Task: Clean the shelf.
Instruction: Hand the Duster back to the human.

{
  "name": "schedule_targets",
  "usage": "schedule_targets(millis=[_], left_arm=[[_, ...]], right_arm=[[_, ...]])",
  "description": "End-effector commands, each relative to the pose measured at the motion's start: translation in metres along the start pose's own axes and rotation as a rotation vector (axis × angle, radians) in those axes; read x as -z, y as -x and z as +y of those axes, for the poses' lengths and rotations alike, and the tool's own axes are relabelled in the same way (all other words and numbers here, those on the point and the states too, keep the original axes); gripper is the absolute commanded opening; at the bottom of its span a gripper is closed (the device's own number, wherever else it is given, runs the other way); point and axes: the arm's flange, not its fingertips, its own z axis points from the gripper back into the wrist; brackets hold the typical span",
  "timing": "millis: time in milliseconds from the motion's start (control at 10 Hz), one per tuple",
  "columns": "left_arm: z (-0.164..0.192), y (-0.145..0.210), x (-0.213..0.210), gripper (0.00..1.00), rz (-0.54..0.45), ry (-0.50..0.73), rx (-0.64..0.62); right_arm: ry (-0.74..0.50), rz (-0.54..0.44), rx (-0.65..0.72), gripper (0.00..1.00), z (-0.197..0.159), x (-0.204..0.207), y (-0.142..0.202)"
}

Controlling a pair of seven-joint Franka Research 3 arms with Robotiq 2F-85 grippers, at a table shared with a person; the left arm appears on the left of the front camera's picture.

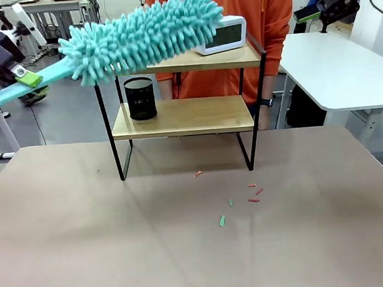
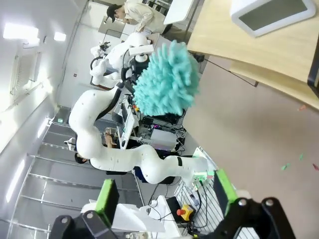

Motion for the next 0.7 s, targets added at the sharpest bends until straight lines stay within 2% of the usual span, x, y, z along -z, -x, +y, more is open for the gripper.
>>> schedule_targets(millis=[0, 200, 400, 600], left_arm=[[-0.032, 0.02, -0.029, 0.12, 0.137, 0.012, 0.019], [-0.034, 0.015, 0.004, 0.12, 0.311, 0.088, 0.056], [-0.045, 0.012, 0.029, 0.12, 0.396, 0.126, 0.094], [-0.053, 0.006, 0.042, 0.12, 0.422, 0.103, 0.111]], right_arm=[[-0.016, -0.01, 0.01, 1.0, -0.002, 0.0, 0.004], [-0.02, 0.023, 0.033, 1.0, -0.017, 0.003, 0.004], [-0.042, 0.101, 0.042, 1.0, -0.024, 0.028, 0.003], [-0.101, 0.231, 0.016, 1.0, -0.019, 0.059, 0.008]])
